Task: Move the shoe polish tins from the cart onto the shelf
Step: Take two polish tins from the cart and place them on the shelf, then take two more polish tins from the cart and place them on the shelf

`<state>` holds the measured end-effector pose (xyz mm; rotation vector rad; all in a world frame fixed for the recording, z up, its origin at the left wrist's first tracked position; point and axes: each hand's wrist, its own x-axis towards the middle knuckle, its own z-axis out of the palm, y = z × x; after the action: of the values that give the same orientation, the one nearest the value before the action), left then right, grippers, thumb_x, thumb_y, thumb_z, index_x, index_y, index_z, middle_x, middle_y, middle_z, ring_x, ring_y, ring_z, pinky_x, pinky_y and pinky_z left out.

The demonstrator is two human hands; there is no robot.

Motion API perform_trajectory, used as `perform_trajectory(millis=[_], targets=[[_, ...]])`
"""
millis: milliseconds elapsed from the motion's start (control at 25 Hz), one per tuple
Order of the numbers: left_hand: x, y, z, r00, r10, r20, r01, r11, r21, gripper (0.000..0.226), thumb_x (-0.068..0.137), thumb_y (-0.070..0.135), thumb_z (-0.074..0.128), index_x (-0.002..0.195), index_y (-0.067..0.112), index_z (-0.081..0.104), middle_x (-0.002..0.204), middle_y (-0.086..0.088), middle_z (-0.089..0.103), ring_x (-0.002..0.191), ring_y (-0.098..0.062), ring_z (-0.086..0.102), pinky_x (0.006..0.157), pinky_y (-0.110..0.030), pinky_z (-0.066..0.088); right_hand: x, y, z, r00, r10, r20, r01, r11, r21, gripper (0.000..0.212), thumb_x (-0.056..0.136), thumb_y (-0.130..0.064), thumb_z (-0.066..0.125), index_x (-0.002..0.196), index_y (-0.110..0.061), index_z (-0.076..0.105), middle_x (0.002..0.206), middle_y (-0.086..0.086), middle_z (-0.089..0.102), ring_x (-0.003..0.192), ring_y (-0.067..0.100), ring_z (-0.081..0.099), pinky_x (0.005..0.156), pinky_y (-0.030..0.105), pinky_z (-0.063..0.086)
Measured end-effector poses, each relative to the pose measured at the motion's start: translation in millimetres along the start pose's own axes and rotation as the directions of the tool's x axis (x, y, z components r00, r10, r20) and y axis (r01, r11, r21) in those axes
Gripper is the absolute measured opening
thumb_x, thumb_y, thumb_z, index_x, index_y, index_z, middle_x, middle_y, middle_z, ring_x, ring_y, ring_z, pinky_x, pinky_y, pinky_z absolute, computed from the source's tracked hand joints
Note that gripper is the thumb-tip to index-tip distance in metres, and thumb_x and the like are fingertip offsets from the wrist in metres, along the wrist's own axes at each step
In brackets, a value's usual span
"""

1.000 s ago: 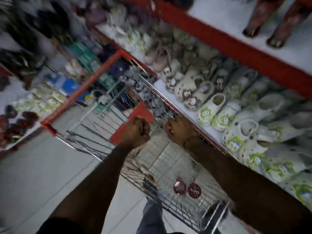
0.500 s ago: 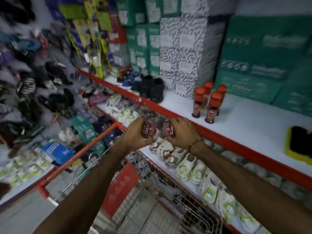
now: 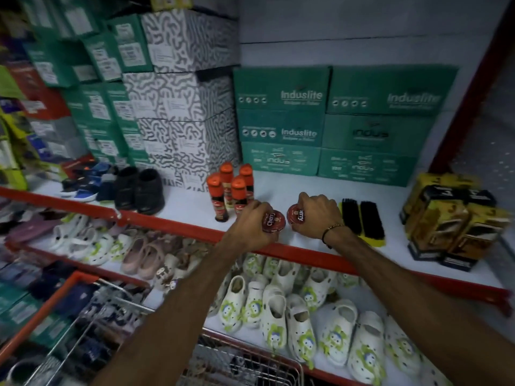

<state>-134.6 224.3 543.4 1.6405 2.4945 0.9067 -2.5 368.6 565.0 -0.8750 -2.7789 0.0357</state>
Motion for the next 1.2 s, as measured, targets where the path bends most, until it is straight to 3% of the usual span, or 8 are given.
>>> perform_trajectory(millis=[160,240,560,880,1040,1200], targets=[[31.7,14.8,38.4,0.994,-0.078,0.072,0.075,0.996,0.040,0.036,0.066,0.023,0.080,0.094,0.005,0.066,0.097,-0.017,0.068,0.091,-0.032,0.065,0.071,-0.032,0.048,2.9,26.4,23.7,0.995,0.038,0.087,-0.035,0.998,-0.045,0.046,0.080,-0.051,0.067,0.107,-0.014,0.062,0.105,0.016,0.071,0.100,0.038,0.066,0.075,0.038,0.048],[44.9,13.0,49.5,0.994,-0.100,0.036,0.099,0.995,0.018,0.030,0.069,0.019,0.078,0.092,0.003,0.067,0.097,-0.018,0.071,0.091,-0.035,0.066,0.073,-0.035,0.050,9.9,35.8,33.5,0.998,0.039,0.046,-0.039,0.999,-0.012,0.045,0.078,-0.051,0.069,0.104,-0.014,0.066,0.101,0.017,0.074,0.096,0.039,0.068,0.071,0.037,0.050],[104.0,13.9,68.1,0.990,-0.140,0.023,0.140,0.990,-0.008,0.029,0.077,0.019,0.079,0.099,0.003,0.071,0.102,-0.017,0.073,0.096,-0.034,0.068,0.078,-0.033,0.052,61.6,69.6,56.6,0.997,0.017,-0.079,-0.021,0.999,-0.046,0.047,0.080,-0.053,0.070,0.101,-0.011,0.067,0.095,0.015,0.076,0.092,0.038,0.069,0.089,0.037,0.049],[117.5,8.0,72.3,0.985,-0.161,0.066,0.160,0.987,0.015,0.038,0.072,0.019,0.082,0.104,0.005,0.067,0.107,-0.017,0.070,0.097,-0.033,0.067,0.079,-0.036,0.055,74.5,79.6,60.5,0.995,0.096,-0.017,-0.095,0.994,0.059,0.055,0.072,-0.052,0.078,0.110,-0.014,0.067,0.101,0.016,0.075,0.100,0.037,0.068,0.076,0.037,0.056],[96.4,7.6,59.3,0.998,-0.065,-0.014,0.065,0.998,0.000,0.030,0.078,0.022,0.079,0.099,0.003,0.068,0.110,-0.020,0.067,0.101,-0.034,0.064,0.087,-0.037,0.052,52.2,63.8,43.0,0.968,0.109,-0.224,-0.066,0.980,0.189,0.054,0.081,-0.037,0.069,0.128,-0.012,0.060,0.099,0.020,0.076,0.099,0.039,0.069,0.079,0.039,0.056],[40.6,5.7,34.5,0.954,0.040,-0.297,-0.052,0.998,-0.034,0.024,0.083,0.007,0.064,0.106,-0.001,0.067,0.110,-0.020,0.065,0.104,-0.034,0.063,0.090,-0.037,0.047,5.6,15.3,34.1,0.863,0.165,-0.477,0.004,0.943,0.333,0.042,0.080,-0.034,0.055,0.117,-0.015,0.063,0.101,0.009,0.073,0.103,0.035,0.062,0.083,0.043,0.053]])
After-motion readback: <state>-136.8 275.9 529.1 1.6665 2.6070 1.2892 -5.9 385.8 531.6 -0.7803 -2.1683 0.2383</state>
